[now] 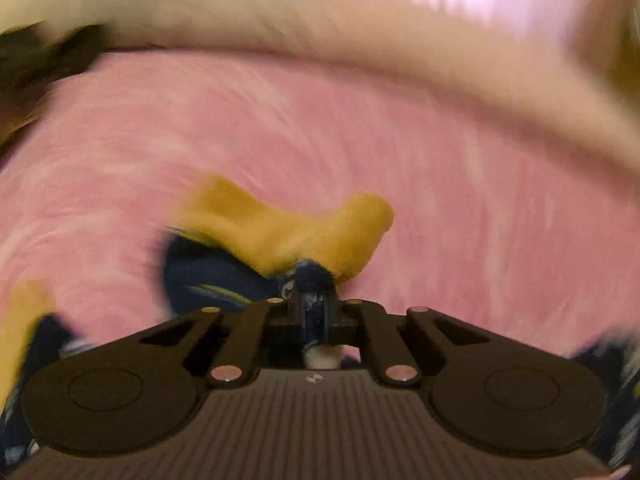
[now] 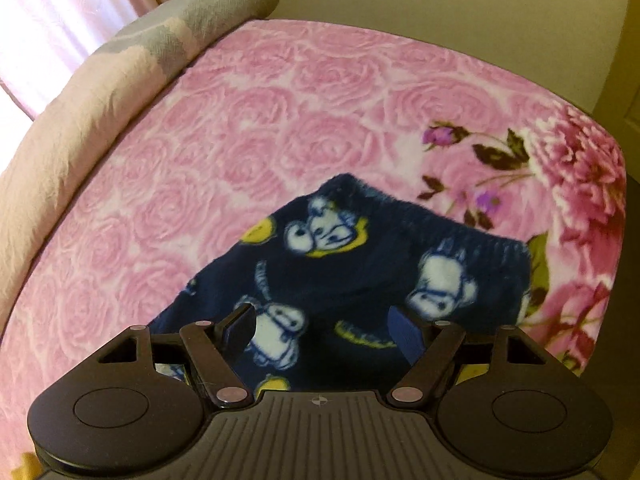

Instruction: Fold clothes

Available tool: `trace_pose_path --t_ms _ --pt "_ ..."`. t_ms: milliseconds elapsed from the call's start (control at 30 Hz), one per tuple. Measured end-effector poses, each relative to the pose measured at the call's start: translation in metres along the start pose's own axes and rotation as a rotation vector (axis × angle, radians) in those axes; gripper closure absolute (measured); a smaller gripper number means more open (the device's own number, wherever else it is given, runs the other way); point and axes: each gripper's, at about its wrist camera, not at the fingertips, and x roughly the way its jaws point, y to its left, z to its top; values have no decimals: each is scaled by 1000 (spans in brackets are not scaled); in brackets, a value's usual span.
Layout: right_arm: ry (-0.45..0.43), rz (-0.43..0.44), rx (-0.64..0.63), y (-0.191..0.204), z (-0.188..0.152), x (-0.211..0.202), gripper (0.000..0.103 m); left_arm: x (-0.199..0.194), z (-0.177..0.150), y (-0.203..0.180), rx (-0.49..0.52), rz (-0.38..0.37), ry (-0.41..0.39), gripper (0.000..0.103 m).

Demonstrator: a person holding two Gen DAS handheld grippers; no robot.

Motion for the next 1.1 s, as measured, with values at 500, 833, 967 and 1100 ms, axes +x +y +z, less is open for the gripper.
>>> trace_pose_path --t_ms 500,833,967,1100 --pt "152 233 -116 71 -56 15 27 -108 -109 221 -767 195 -28 95" --pt "613 489 302 24 -157 10 55 -128 -117 203 -754 103 36 88" --pt "713 488 410 11 -184 17 55 -127 -121 199 -739 91 59 88" --pt "735 475 416 11 -192 24 55 -123 -124 195 -734 81 79 88"
